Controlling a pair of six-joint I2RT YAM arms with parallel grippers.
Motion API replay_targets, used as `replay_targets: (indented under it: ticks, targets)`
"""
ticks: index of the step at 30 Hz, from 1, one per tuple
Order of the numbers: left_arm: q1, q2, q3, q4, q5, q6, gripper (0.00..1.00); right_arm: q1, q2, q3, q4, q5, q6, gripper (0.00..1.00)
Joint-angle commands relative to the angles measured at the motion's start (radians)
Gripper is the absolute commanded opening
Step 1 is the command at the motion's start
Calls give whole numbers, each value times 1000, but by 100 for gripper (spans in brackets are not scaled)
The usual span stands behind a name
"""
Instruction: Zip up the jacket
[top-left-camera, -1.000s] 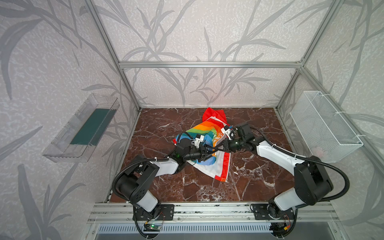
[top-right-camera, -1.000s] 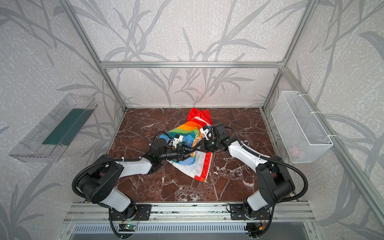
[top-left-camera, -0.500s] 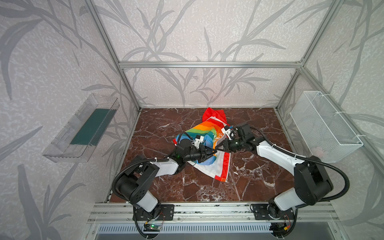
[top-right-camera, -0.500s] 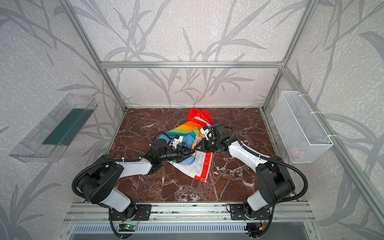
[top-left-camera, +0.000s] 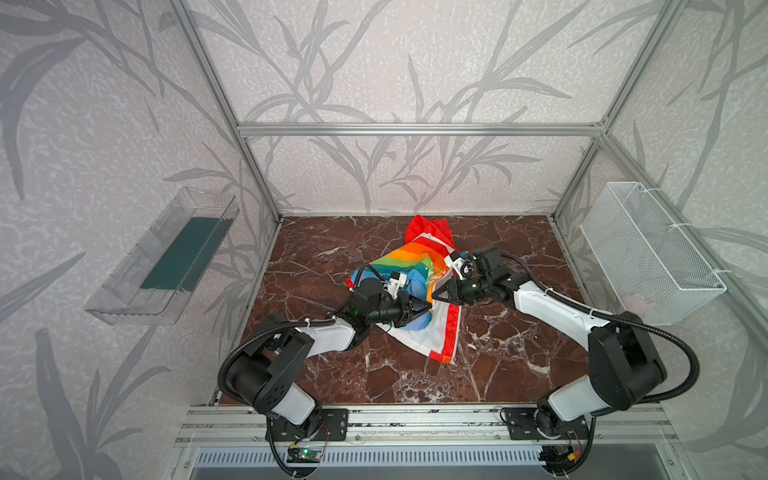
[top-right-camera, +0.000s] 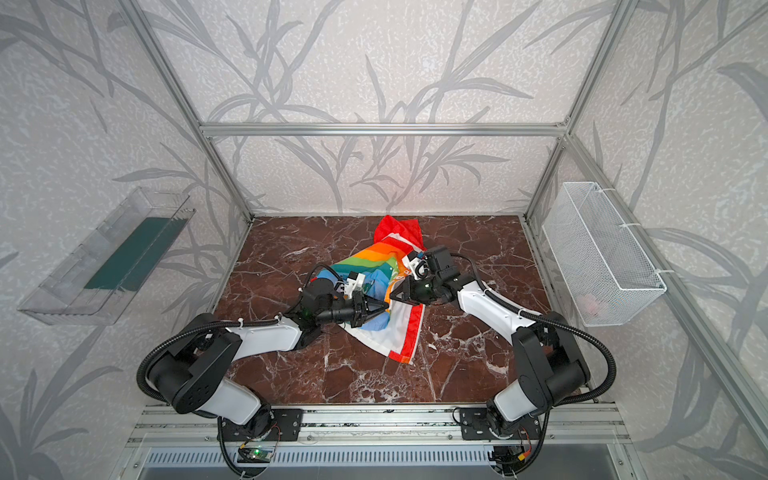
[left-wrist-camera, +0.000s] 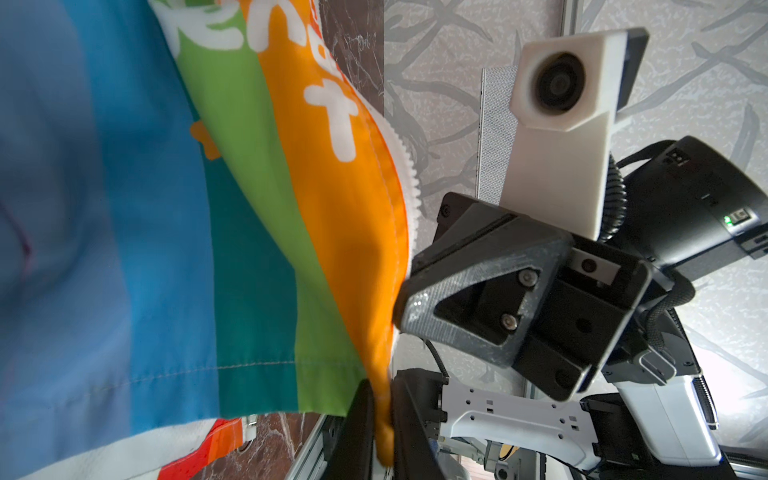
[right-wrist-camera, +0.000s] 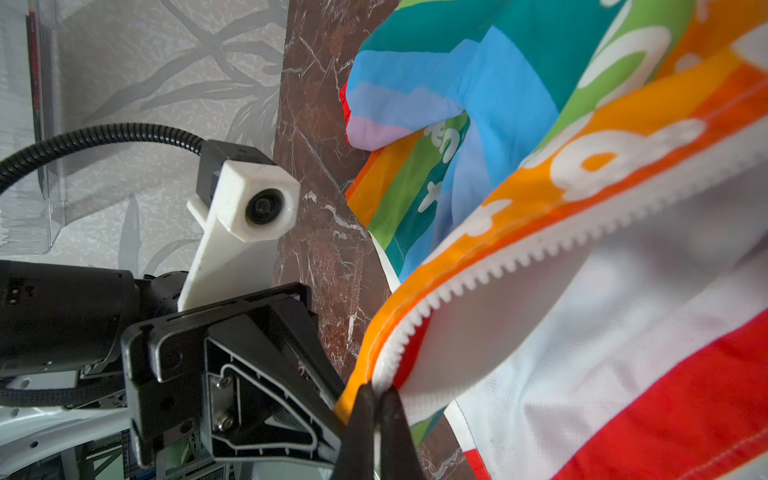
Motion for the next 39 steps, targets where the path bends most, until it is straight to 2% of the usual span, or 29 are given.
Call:
replay_targets:
  ticks: [1, 3, 6, 7, 9, 15, 19, 22, 27, 39]
  targets:
    - [-6, -15, -2, 0, 0, 5, 3, -4, -12, 9, -15, -5, -14, 0]
    - [-5, -10, 2, -2, 1, 9, 0, -5, -18, 14, -31, -4, -21, 3]
    - [-5, -9, 11, -28, 1, 27, 0, -7, -41, 15, -72, 23, -27, 38]
    - [-5, -11, 16, -51, -2, 42, 0, -11, -53, 13, -90, 35, -24, 47]
    - [-4, -25, 35, -150, -13, 92, 0, -22, -84, 6, -153, 91, -14, 53]
    - [0, -82, 140, -582, -104, 331, 0, -20, -112, -15, -465, 364, -23, 51]
    - [15, -87, 165, -662, -130, 377, 0, 44, -90, -55, -557, 486, -8, 45]
    - [22, -84, 171, -679, -139, 389, 0, 101, -73, -88, -558, 517, 28, 44]
    - [32, -87, 187, -714, -133, 415, 0, 140, -27, -125, -478, 490, 90, 40]
    - [78, -136, 153, -748, -130, 435, 0, 203, 133, -41, -409, 478, 78, 37]
